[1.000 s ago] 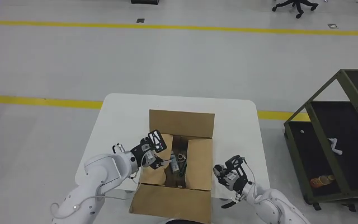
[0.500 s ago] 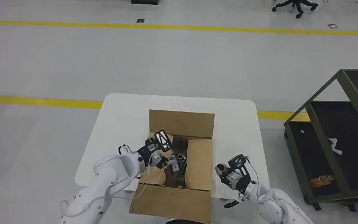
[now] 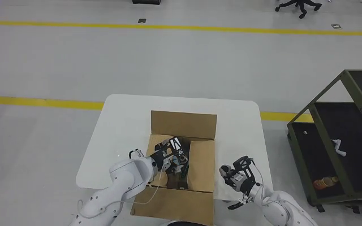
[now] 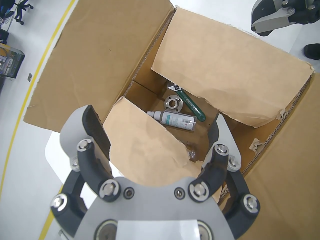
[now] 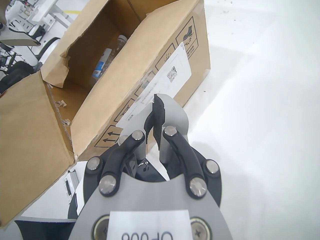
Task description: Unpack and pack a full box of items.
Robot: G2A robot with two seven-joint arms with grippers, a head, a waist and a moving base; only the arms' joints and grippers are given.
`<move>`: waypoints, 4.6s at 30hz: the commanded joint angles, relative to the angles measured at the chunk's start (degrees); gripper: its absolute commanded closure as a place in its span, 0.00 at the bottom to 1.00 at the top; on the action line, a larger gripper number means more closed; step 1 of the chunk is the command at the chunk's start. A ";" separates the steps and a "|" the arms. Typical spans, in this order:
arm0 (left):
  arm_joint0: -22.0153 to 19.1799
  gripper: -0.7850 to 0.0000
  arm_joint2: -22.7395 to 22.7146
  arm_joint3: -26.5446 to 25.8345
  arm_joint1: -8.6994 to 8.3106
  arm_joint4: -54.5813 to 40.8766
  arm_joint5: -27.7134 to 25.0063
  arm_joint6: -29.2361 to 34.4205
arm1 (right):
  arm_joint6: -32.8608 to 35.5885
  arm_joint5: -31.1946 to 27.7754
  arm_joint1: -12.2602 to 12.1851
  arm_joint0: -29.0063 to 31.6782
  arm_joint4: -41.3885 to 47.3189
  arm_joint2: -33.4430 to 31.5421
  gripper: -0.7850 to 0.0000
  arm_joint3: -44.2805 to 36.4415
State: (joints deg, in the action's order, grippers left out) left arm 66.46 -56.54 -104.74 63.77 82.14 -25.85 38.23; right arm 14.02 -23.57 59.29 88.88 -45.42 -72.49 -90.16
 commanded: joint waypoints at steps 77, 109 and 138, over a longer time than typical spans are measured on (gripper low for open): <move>-0.73 1.00 5.83 6.17 9.61 25.59 16.42 20.93 | 0.50 -4.01 0.66 -0.88 2.59 -1.22 1.00 2.18; 4.71 1.00 -13.46 -3.85 9.56 -6.71 19.64 20.40 | -3.26 6.97 2.07 -1.88 7.44 -0.15 1.00 3.52; 6.65 0.00 -20.95 -1.90 8.23 -15.44 19.72 19.80 | -13.21 9.77 6.42 -12.21 13.17 6.95 1.00 16.66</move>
State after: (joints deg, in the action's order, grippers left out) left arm 73.06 -77.38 -106.55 72.11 65.60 -5.92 57.96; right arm 0.73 -13.59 65.64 77.13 -32.22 -65.56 -73.99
